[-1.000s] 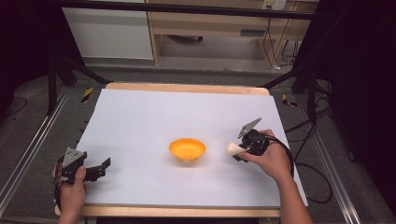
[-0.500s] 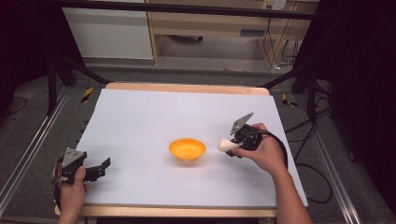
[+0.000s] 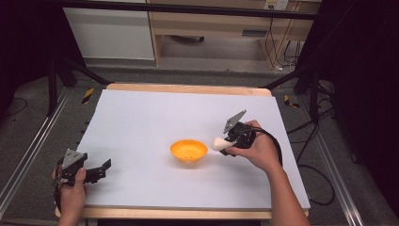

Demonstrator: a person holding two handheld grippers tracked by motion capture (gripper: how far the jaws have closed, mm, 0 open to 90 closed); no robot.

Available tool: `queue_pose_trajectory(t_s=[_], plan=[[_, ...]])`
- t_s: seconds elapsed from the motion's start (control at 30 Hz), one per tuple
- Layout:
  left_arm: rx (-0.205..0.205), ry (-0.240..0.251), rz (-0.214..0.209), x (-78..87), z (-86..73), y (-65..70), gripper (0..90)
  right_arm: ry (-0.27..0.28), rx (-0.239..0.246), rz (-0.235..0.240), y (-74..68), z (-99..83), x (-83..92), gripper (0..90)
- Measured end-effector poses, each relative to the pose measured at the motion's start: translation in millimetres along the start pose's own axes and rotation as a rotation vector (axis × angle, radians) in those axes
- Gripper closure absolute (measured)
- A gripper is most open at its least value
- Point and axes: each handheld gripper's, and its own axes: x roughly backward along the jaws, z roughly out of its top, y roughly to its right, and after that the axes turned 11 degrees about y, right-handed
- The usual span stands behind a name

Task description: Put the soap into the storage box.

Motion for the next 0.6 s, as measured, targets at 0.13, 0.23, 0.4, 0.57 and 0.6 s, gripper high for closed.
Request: queue_pose_trajectory(t_s=[0.13, 0.23, 0.4, 0.57, 0.6], plan=[[0.004, 0.000, -0.001, 0.0, -0.1, 0.0, 1.7, 0.019, 0.012, 0.012, -0.7, 7.4, -1.8, 49.1], [0.004, 0.000, -0.001, -0.1, -0.1, 0.0, 1.7, 0.023, 0.017, 0.013, -1.4, 12.1, -3.0, 49.1], [0.005, 0.000, -0.003, 0.0, -0.1, -0.1, 1.7, 0.027, 0.029, 0.020, -2.3, 18.6, -5.3, 49.0], [0.008, 0.003, -0.001, 0.1, -0.1, -0.3, 1.7, 0.025, 0.048, 0.035, -4.4, 28.9, -10.1, 49.0], [0.008, 0.003, -0.001, 0.1, -0.1, -0.3, 1.7, 0.025, 0.048, 0.035, -4.4, 28.9, -10.1, 49.0]])
